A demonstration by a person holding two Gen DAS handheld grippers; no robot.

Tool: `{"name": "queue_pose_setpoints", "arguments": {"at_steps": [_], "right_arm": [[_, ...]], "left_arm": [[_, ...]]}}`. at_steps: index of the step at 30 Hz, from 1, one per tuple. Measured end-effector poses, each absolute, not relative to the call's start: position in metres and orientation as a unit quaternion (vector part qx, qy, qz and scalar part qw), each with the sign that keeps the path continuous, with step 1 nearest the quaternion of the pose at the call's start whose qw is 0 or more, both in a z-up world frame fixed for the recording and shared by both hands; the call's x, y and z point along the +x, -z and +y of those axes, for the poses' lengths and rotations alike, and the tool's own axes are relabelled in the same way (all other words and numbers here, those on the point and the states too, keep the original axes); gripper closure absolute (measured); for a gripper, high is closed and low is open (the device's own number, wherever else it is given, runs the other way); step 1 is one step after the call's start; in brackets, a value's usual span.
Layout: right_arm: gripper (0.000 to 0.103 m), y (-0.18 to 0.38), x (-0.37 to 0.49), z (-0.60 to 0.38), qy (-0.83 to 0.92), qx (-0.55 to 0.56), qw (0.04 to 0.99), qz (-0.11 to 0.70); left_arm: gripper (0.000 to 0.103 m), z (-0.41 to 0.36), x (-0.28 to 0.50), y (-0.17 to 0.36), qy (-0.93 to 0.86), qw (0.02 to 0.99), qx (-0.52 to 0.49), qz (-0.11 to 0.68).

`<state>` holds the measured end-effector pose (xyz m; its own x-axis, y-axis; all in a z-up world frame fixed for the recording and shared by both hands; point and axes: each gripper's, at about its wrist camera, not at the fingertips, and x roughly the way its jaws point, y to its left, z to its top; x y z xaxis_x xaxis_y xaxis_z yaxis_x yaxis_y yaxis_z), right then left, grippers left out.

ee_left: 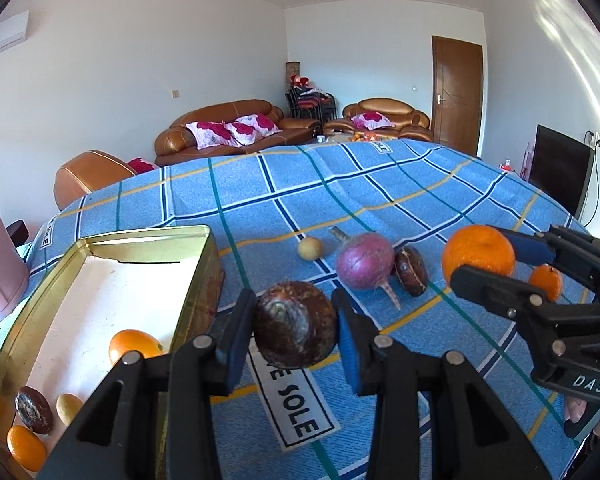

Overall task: Organize fruits
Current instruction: 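Carry the passion fruit in the left tool while the right tool carries the orange over the tray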

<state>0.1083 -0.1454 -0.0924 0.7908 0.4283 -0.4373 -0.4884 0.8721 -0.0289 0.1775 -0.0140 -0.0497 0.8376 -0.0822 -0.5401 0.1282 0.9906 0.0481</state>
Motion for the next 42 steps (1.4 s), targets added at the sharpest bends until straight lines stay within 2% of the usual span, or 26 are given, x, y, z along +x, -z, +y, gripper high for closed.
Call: {"name": "queue_pose_setpoints", "arguments": {"at_steps": [42], "right_arm": [[0.053, 0.084, 0.085, -0.150, -0.232, -0.077, 0.959, 0.146]], "left_arm": [[0.063, -0.005, 0.133, 0.033, 0.007, 0.985, 0.015, 0.173]]}}
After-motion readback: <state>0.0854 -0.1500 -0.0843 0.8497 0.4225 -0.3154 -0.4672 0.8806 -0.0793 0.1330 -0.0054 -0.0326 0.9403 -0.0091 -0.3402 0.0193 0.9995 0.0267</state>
